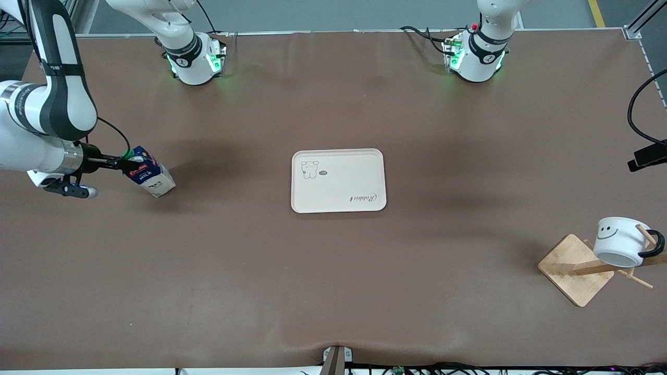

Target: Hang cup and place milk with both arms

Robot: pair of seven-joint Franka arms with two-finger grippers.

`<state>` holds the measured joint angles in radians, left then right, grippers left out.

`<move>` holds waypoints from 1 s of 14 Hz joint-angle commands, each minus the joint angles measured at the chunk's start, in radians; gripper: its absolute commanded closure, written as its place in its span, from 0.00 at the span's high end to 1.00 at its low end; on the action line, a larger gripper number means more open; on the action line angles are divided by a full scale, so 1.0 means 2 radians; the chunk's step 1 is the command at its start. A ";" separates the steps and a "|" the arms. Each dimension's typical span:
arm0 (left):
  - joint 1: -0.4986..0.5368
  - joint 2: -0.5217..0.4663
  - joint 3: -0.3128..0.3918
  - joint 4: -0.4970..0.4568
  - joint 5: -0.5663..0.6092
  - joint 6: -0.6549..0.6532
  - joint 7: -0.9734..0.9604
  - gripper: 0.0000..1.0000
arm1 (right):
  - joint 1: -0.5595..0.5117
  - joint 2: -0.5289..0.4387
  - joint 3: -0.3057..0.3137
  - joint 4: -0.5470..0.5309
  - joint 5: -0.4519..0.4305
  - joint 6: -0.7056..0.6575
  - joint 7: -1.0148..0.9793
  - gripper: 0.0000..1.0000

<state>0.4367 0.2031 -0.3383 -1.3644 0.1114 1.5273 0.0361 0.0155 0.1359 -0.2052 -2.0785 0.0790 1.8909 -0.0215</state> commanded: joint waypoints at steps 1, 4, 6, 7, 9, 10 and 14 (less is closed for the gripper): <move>-0.073 -0.015 0.072 -0.006 -0.008 -0.007 -0.002 1.00 | -0.011 -0.009 0.008 0.001 -0.007 -0.009 0.004 1.00; -0.122 -0.032 0.121 -0.013 -0.028 -0.020 0.003 1.00 | -0.010 -0.008 0.009 0.028 -0.007 -0.023 0.005 1.00; -0.158 -0.053 0.146 -0.039 -0.030 -0.020 0.003 1.00 | -0.008 -0.001 0.010 0.093 -0.003 -0.084 0.005 1.00; -0.172 -0.063 0.154 -0.052 -0.031 -0.020 -0.003 1.00 | -0.005 0.009 0.010 0.135 -0.003 -0.111 0.005 1.00; -0.201 -0.083 0.188 -0.072 -0.048 -0.019 -0.005 1.00 | -0.005 0.042 0.011 0.211 0.003 -0.135 0.002 1.00; -0.209 -0.092 0.205 -0.082 -0.066 -0.017 -0.006 1.00 | -0.002 0.050 0.012 0.239 0.003 -0.135 -0.001 1.00; -0.210 -0.127 0.208 -0.122 -0.074 -0.006 -0.010 1.00 | 0.005 0.073 0.013 0.320 0.005 -0.132 -0.001 1.00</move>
<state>0.0321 0.0147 0.0640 -1.5302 -0.0200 1.4883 0.0299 0.0247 0.2204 -0.1809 -1.5485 0.0807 1.6532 -0.0217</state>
